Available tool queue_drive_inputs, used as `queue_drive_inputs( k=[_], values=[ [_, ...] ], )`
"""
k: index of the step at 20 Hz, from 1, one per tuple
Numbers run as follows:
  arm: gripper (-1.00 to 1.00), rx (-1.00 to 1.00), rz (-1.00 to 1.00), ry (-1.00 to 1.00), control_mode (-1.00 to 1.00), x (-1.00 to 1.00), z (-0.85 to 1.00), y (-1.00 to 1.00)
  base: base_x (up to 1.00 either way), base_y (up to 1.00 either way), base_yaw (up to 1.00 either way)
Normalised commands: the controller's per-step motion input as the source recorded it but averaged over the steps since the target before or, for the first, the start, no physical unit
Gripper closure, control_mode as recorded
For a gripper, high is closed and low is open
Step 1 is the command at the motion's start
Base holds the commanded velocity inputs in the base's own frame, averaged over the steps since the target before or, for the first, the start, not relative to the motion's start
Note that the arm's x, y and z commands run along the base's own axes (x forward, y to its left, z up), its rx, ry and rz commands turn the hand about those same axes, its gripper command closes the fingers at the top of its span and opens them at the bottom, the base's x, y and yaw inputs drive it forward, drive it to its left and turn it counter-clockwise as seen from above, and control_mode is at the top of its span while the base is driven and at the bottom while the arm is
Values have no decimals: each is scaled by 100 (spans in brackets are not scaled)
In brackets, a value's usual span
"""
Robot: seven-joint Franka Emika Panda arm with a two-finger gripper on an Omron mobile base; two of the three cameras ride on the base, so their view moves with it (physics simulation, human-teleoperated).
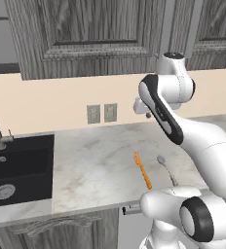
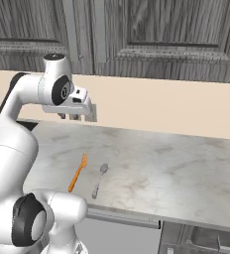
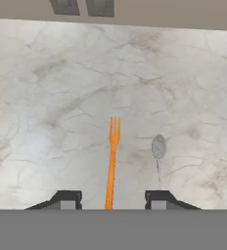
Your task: Take the fork and place it on the left side of the plate. Then take the spoon and place it on the right side of the plate. Make sure they're directly next to the plate.
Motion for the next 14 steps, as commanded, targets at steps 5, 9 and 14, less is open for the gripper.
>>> queue_drive_inputs(
  k=[5,9,14],
  values=[
    [-100,0,0,0,-100,-10,-6,0,0,0,0],
    [-100,0,-3,-8,-100,-13,-30,5,0,0,0],
    [-100,1,-12,-2,-100,-5,-48,4,0,0,0]
  ],
)
